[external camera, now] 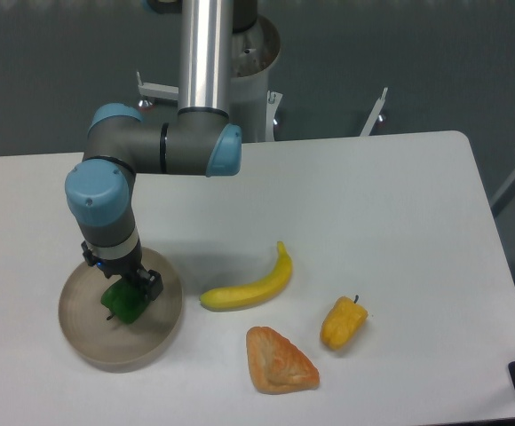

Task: Place the green pepper on the plate
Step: 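Raise the open gripper up away from the pepper on the plate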

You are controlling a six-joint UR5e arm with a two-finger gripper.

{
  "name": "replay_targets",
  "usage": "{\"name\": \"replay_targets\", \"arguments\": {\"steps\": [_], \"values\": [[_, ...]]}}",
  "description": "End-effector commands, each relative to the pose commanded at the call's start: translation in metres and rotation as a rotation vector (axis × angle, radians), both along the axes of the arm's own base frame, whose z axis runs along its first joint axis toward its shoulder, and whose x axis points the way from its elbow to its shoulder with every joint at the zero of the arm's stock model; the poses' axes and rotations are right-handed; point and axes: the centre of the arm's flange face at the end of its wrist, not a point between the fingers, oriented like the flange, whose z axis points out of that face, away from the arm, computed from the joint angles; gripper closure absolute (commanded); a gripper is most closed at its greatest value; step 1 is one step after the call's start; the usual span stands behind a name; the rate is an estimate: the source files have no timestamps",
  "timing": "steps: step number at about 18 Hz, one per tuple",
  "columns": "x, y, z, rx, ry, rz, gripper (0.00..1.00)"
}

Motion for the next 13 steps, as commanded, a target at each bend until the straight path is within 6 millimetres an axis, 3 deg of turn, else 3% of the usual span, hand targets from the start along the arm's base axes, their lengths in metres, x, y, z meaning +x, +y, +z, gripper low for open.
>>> {"name": "replay_targets", "arguments": {"steps": [3,6,10,13], "values": [[-0.007,-0.004,0.015,0.017,0.017,-0.023,0.0],[-0.032,-0.01,0.025,0.012,0.067,-0.051,0.0],[-0.098,-0.037,0.056,0.031,0.114,-0.091,0.0],[-0.155,-0.055,0.063,0.008,0.127,-0.146,0.0]]}}
